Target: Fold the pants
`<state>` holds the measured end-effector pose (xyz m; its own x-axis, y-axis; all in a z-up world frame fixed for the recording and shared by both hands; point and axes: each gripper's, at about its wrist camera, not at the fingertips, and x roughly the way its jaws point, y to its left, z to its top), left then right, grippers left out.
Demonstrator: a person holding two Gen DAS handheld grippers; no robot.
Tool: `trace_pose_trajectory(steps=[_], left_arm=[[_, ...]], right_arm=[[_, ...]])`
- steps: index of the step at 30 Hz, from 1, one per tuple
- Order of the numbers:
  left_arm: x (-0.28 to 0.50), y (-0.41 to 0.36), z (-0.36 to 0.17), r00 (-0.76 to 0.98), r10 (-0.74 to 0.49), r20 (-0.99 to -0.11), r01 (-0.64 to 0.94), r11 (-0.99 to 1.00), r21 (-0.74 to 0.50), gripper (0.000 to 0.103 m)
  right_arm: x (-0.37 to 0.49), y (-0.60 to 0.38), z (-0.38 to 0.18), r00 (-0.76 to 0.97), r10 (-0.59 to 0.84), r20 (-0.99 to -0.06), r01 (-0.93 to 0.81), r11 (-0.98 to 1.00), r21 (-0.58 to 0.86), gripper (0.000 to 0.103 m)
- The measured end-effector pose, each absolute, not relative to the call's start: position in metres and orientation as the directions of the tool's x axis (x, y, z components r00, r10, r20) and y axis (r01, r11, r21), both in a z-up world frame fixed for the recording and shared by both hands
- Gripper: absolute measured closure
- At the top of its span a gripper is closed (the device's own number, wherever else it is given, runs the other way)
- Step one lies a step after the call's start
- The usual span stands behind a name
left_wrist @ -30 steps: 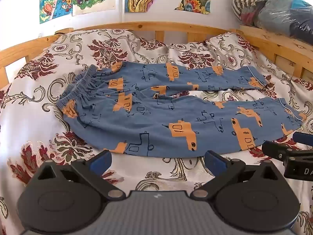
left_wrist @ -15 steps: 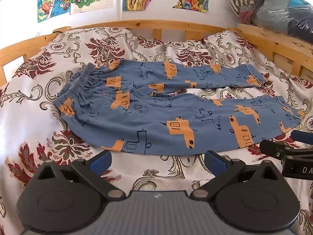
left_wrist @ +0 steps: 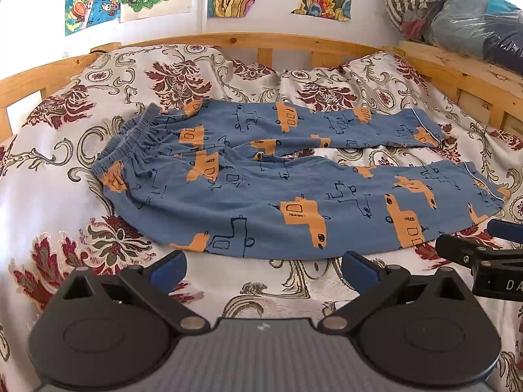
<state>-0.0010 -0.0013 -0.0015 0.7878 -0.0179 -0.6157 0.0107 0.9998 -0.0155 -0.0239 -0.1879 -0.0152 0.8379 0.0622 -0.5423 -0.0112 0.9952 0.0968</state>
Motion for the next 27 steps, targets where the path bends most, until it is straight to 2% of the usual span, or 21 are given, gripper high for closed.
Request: trace_pose_trajectory(steps=[27], left_arm=[[-0.0010,-0.0017,-0.0030,0.785,-0.018,-0.620,0.008,1.000,-0.018,0.000]], right_arm=[[-0.0229,-0.1839,-0.0151,0.836,0.063,-0.545,-0.012,0.995,0.098,0.001]])
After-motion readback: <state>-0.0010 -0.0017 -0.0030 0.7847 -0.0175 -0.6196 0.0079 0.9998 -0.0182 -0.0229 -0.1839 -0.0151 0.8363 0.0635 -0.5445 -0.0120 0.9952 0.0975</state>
